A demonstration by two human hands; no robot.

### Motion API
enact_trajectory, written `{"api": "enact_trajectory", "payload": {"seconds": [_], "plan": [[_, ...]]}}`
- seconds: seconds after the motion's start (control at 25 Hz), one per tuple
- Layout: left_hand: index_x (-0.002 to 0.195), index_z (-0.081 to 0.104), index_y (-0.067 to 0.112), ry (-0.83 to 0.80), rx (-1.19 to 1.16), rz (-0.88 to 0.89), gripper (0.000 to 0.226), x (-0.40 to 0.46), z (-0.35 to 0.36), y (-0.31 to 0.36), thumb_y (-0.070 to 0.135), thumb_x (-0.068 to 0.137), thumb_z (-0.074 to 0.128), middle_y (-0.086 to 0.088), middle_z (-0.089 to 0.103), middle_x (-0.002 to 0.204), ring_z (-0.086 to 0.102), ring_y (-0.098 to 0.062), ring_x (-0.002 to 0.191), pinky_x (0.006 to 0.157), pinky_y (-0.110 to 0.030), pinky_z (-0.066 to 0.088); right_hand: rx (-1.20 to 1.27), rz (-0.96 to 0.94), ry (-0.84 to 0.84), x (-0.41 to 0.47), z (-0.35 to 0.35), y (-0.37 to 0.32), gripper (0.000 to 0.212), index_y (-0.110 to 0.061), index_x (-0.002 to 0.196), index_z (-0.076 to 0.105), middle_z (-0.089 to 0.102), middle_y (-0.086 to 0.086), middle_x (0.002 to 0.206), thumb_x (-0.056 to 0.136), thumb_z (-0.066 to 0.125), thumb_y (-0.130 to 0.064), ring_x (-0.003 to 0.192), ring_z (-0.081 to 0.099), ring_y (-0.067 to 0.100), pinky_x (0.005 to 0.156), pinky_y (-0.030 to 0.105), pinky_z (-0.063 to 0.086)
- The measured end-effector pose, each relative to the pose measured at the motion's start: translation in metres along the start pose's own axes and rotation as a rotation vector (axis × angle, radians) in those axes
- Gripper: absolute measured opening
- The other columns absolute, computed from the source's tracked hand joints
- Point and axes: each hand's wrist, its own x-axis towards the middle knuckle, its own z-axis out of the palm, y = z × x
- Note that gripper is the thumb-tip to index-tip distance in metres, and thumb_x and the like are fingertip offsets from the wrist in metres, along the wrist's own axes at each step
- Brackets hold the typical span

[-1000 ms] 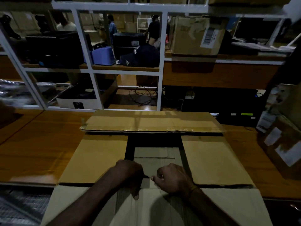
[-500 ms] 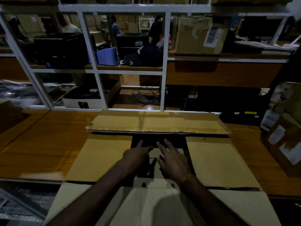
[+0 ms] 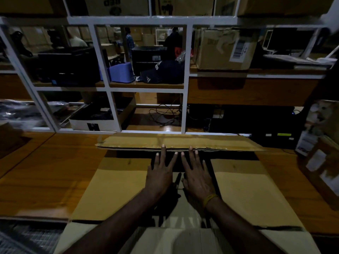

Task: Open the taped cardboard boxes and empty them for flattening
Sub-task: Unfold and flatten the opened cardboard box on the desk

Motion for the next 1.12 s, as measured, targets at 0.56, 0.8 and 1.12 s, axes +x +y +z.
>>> {"api": "enact_trajectory", "payload": {"seconds": [0.56,0.8,1.12], "plan": [[0.156,-0.012,0.034,0.394,0.088,0.089,0.104,0.159,-0.050,-0.047,0.036,0.088,0.067,-0.012,-0.040,0.155,-0.015,-0.039,0.149,0.115,-0.063,0.022,-0.200,0.014,-0.007,0.187,-0.032,0.030,0.108,-0.029,0.155,-0.017,-0.042,0.016,0.152,0.087,0.066,-0.025,0.147,-0.023,0.037,0.117,0.061,0.011],[0.156,-0.008,0.035,0.230,0.154,0.023,0.087,0.205,-0.020,-0.058,0.043,0.096,0.055,-0.011,-0.035,0.158,-0.007,-0.043,0.149,0.109,-0.070,0.022,-0.244,0.060,-0.178,0.211,0.011,0.045,0.093,-0.034,0.156,-0.010,-0.031,0.018,0.158,0.093,0.057,-0.029,0.150,-0.008,0.043,0.114,0.068,0.005],[0.155,-0.002,0.040,0.087,0.148,-0.001,0.080,0.226,0.017,-0.080,0.041,0.097,0.053,0.000,-0.009,0.166,-0.006,-0.043,0.149,0.108,-0.076,0.012,-0.173,0.106,-0.295,0.206,0.046,0.050,0.093,-0.033,0.156,-0.007,-0.012,0.011,0.164,0.092,0.060,-0.025,0.151,-0.001,0.038,0.112,0.069,0.012]]}}
